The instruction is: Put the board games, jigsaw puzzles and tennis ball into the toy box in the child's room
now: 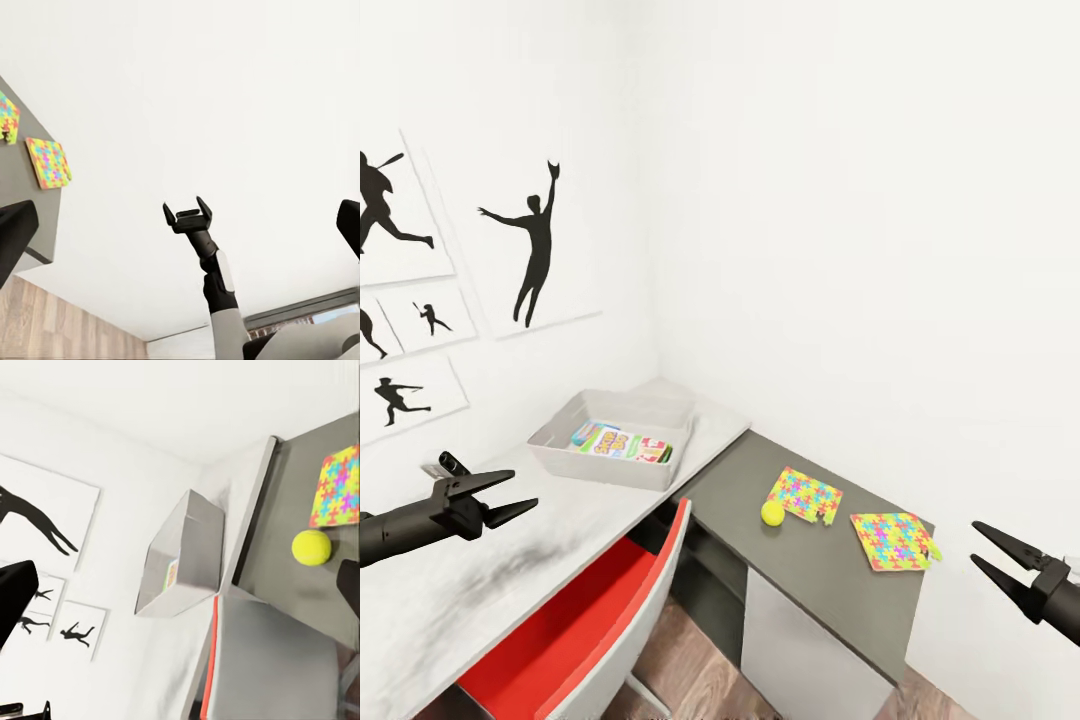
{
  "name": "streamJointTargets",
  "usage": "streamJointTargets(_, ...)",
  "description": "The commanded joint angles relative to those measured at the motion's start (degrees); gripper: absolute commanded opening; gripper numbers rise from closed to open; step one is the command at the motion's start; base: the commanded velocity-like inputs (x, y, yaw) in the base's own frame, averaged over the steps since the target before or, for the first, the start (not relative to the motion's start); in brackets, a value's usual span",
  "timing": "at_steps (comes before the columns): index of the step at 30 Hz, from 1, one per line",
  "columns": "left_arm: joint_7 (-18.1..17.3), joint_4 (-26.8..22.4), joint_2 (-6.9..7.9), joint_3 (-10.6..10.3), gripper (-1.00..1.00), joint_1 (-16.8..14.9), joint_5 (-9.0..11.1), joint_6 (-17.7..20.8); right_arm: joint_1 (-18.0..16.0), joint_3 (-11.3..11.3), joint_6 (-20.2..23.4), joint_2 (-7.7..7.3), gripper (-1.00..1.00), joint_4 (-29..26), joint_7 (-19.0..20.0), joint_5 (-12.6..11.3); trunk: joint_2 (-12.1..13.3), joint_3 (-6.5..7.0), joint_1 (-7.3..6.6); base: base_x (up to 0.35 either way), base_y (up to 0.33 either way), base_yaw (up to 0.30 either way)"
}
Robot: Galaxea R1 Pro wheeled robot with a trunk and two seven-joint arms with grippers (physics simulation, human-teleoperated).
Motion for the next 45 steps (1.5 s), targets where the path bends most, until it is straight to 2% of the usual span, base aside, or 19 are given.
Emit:
streamJointTargets(1,-0.20,0.07,0.04,-0.27,1.00,-0.15,0.21,0.21,-0.01,-0.07,0.17,-0.01,1.00,-0.03,0.38,0.36,-0.13,-0.12,0.02,-0.150,0.005,-0.281)
streamJointTargets(17,-0.19,-0.31,-0.03,-0.27,1.00,-0.15,0.18,0.21,-0.01,-0.13,0.17,-0.01,1.00,0.07,0.36,0.37,-0.13,-0.12,0.02,-0.094,0.001,-0.281)
streamJointTargets(45,-0.14,-0.31,-0.03,-0.33,1.00,-0.15,0.19,0.21,-0.01,-0.05,0.15,-0.01,1.00,0.07,0.28,0.37,-0.13,-0.12,0.02,-0.004,0.000,-0.281)
